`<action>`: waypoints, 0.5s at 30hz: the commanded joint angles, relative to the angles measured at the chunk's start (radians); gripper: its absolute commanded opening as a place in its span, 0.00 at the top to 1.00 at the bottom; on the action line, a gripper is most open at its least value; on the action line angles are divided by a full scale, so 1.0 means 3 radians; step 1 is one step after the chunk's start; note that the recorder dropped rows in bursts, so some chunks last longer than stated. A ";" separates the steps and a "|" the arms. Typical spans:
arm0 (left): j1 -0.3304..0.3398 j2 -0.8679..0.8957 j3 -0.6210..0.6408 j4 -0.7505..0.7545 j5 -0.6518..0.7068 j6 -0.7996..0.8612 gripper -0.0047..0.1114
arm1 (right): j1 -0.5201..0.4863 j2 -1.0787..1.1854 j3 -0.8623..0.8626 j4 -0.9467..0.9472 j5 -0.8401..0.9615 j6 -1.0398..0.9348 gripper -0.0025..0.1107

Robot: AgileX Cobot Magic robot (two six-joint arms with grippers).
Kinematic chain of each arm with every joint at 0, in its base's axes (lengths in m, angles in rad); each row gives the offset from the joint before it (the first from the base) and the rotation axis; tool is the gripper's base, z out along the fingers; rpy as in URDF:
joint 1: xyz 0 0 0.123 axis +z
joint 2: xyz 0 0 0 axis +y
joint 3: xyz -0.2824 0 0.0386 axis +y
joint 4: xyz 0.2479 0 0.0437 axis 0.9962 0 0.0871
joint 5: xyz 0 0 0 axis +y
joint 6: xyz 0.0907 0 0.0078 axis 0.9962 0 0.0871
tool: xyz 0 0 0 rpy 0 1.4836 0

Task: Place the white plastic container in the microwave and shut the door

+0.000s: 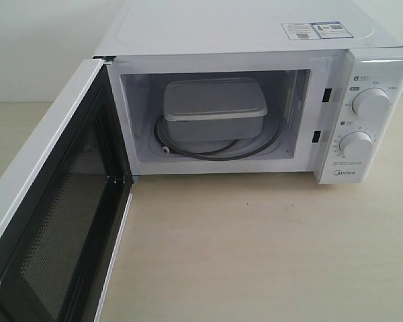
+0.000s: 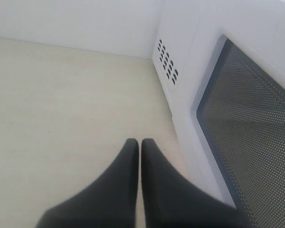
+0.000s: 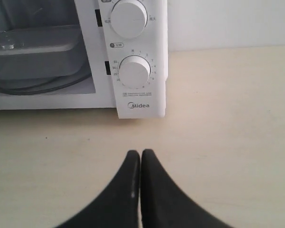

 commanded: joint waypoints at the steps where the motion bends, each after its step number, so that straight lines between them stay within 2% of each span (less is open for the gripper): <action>1: 0.0005 -0.0007 0.0010 -0.0007 -0.0020 -0.0012 0.93 | -0.0010 -0.0017 0.0001 -0.0198 0.0002 -0.0063 0.98; 15: 0.0005 -0.0007 0.0010 -0.0007 -0.0020 -0.0012 0.93 | -0.0010 -0.0017 0.0001 -0.0215 0.0020 -0.0071 0.98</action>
